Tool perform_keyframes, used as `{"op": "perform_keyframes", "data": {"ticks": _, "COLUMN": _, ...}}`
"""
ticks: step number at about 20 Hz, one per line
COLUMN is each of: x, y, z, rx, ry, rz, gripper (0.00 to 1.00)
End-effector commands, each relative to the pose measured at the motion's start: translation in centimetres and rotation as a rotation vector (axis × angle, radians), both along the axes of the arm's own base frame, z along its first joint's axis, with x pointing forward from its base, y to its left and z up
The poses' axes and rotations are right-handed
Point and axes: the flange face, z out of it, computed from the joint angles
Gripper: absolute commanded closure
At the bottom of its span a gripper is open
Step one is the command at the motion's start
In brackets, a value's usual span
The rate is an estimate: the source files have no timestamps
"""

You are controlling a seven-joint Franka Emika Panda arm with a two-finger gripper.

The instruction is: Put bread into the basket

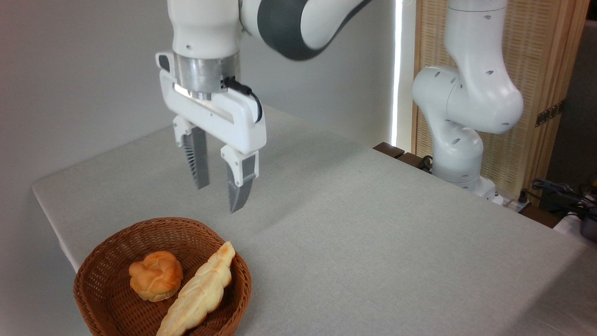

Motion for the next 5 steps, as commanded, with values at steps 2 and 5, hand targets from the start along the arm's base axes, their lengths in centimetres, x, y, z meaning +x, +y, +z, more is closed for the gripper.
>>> {"op": "perform_keyframes", "data": {"ticks": 2, "x": -1.05, "y": 1.11, "z": 0.51, "rx": 0.054, "ry": 0.111, "rz": -0.14, "gripper": 0.0}}
{"op": "perform_keyframes", "data": {"ticks": 5, "x": -0.96, "y": 1.11, "z": 0.09, "rx": 0.055, "ry": 0.125, "rz": -0.144, "gripper": 0.0}}
